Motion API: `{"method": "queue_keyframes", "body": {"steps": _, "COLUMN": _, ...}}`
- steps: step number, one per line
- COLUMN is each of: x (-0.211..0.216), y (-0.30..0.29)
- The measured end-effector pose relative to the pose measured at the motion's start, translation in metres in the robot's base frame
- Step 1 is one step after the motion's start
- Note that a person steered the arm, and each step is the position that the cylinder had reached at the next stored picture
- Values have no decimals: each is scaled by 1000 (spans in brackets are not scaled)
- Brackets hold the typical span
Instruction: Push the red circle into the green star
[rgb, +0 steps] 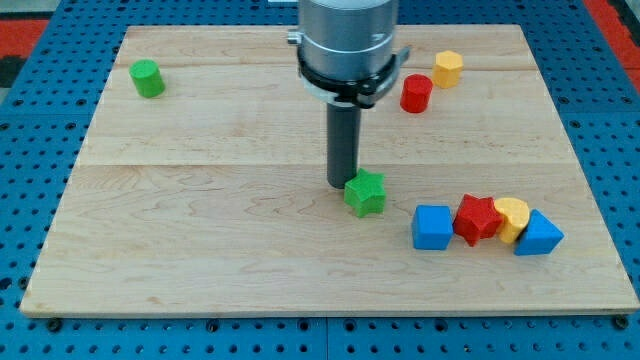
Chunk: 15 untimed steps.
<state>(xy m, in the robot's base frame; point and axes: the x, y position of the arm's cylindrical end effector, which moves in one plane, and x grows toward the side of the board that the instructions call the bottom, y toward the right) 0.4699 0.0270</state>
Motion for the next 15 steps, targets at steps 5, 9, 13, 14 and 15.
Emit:
{"method": "queue_keyframes", "body": {"steps": 5, "x": -139, "y": 234}}
{"method": "queue_keyframes", "body": {"steps": 9, "x": -94, "y": 103}}
{"method": "queue_keyframes", "body": {"steps": 13, "x": -31, "y": 137}}
{"method": "queue_keyframes", "body": {"steps": 14, "x": -100, "y": 163}}
{"method": "queue_keyframes", "body": {"steps": 15, "x": -115, "y": 141}}
